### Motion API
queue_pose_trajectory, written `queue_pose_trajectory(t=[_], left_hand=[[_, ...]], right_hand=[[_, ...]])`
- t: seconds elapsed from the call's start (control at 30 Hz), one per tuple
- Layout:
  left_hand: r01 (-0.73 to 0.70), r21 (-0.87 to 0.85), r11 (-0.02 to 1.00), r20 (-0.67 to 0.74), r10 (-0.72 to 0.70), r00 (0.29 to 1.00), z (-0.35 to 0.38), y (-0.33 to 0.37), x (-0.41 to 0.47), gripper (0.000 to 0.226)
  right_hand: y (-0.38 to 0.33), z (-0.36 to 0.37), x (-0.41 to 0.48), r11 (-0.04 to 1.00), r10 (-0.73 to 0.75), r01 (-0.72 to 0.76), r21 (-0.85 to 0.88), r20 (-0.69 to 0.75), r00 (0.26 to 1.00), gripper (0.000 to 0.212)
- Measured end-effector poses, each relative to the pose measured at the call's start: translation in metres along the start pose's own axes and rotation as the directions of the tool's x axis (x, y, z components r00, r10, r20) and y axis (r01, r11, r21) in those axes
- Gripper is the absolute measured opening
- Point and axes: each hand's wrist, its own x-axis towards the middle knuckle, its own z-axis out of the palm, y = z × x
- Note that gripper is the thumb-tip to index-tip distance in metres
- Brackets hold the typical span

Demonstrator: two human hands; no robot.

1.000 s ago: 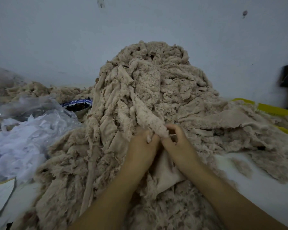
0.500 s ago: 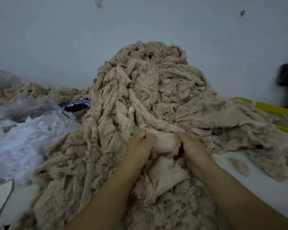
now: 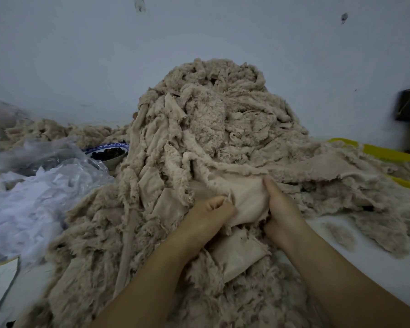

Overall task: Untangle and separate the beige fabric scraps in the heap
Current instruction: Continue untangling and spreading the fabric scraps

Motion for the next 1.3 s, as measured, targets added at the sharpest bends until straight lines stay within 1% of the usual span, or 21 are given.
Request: queue_pose_trajectory(t=[0.07, 0.13, 0.2, 0.23, 0.27, 0.3, 0.37, 0.43, 0.5, 0.6, 0.63, 0.73, 0.8, 0.9, 0.97, 1.03, 1.07, 1.13, 1.17, 1.23, 1.3], left_hand=[[-0.002, 0.076, 0.997, 0.036, -0.001, 0.999, -0.002, -0.002, -0.001, 0.045], [0.018, 0.107, 0.994, 0.048, -0.023, 0.999, -0.003, 0.001, -0.002, 0.036], [0.112, 0.129, 0.985, -0.024, -0.110, 0.994, -0.001, 0.006, -0.002, 0.046], [0.191, 0.062, 0.980, -0.081, -0.186, 0.979, 0.001, 0.010, -0.002, 0.054], [0.260, -0.087, 0.962, -0.100, -0.268, 0.958, 0.001, 0.013, -0.001, 0.061], [0.306, -0.255, 0.917, -0.072, -0.333, 0.940, 0.001, 0.014, 0.001, 0.065], [0.339, -0.483, 0.808, -0.001, -0.387, 0.922, -0.002, 0.017, 0.002, 0.057], [0.342, -0.605, 0.719, 0.003, -0.428, 0.904, -0.005, 0.019, 0.001, 0.038], [0.312, -0.687, 0.656, -0.046, -0.467, 0.883, -0.009, 0.019, 0.001, 0.024], [0.258, -0.689, 0.677, -0.113, -0.452, 0.885, -0.009, 0.019, 0.003, 0.016], [0.250, -0.679, 0.690, -0.112, -0.434, 0.894, -0.007, 0.020, 0.003, 0.015], [0.235, -0.657, 0.716, -0.099, -0.391, 0.915, -0.001, 0.021, 0.001, 0.023], [0.256, -0.670, 0.697, -0.075, -0.407, 0.910, -0.002, 0.022, 0.001, 0.025], [0.261, -0.733, 0.629, -0.053, -0.435, 0.899, -0.007, 0.022, 0.001, 0.030], [0.231, -0.790, 0.568, -0.078, -0.466, 0.881, -0.011, 0.020, 0.004, 0.034], [0.136, -0.857, 0.497, -0.161, -0.510, 0.845, -0.020, 0.017, 0.010, 0.034], [0.047, -0.894, 0.447, -0.225, -0.535, 0.814, -0.029, 0.014, 0.014, 0.030], [-0.134, -0.936, 0.326, -0.306, -0.562, 0.768, -0.046, 0.007, 0.020, 0.020], [-0.175, -0.937, 0.302, -0.322, -0.553, 0.769, -0.051, 0.006, 0.021, 0.018], [-0.208, -0.935, 0.286, -0.333, -0.516, 0.789, -0.052, 0.001, 0.020, 0.018], [-0.223, -0.935, 0.275, -0.336, -0.491, 0.803, -0.053, 0.000, 0.019, 0.016]], right_hand=[[-0.002, -0.002, -0.001, 1.000, 0.025, -0.025, 0.019, 0.002, 1.000, 0.036], [-0.002, -0.004, -0.002, 0.999, 0.038, -0.039, 0.022, 0.027, 0.999, 0.038], [-0.003, -0.001, -0.005, 1.000, 0.015, -0.017, 0.022, 0.081, 0.997, 0.041], [-0.002, 0.001, -0.006, 1.000, -0.006, 0.005, 0.014, 0.104, 0.995, 0.043], [-0.002, 0.003, -0.008, 1.000, -0.027, 0.027, 0.000, 0.122, 0.992, 0.045], [0.000, 0.005, -0.009, 0.999, -0.039, 0.042, -0.018, 0.143, 0.989, 0.048], [0.005, 0.007, -0.012, 0.996, -0.044, 0.060, -0.072, 0.206, 0.978, 0.052], [0.007, 0.009, -0.015, 0.990, -0.052, 0.083, -0.115, 0.256, 0.965, 0.042], [0.006, 0.009, -0.017, 0.986, -0.065, 0.105, -0.131, 0.277, 0.959, 0.034], [0.004, 0.010, -0.023, 0.968, -0.061, 0.136, -0.211, 0.327, 0.943, 0.047], [0.005, 0.011, -0.026, 0.952, -0.057, 0.157, -0.263, 0.353, 0.934, 0.048], [0.008, 0.016, -0.033, 0.890, -0.067, 0.226, -0.397, 0.376, 0.924, 0.035], [0.009, 0.016, -0.034, 0.862, -0.089, 0.258, -0.436, 0.370, 0.925, 0.026], [0.011, 0.014, -0.034, 0.850, -0.071, 0.275, -0.449, 0.419, 0.905, 0.026], [0.012, 0.016, -0.037, 0.851, -0.056, 0.277, -0.447, 0.446, 0.893, 0.026], [0.011, 0.015, -0.039, 0.850, -0.035, 0.271, -0.451, 0.466, 0.884, 0.033], [0.011, 0.015, -0.040, 0.852, -0.020, 0.263, -0.453, 0.473, 0.881, 0.038], [0.009, 0.014, -0.041, 0.879, -0.011, 0.237, -0.414, 0.478, 0.878, 0.041], [0.007, 0.012, -0.039, 0.914, -0.026, 0.206, -0.348, 0.457, 0.889, 0.039], [0.001, 0.011, -0.033, 0.980, -0.045, 0.114, -0.163, 0.377, 0.925, 0.033], [-0.005, 0.010, -0.029, 0.996, -0.063, 0.082, -0.043, 0.322, 0.945, 0.028]])
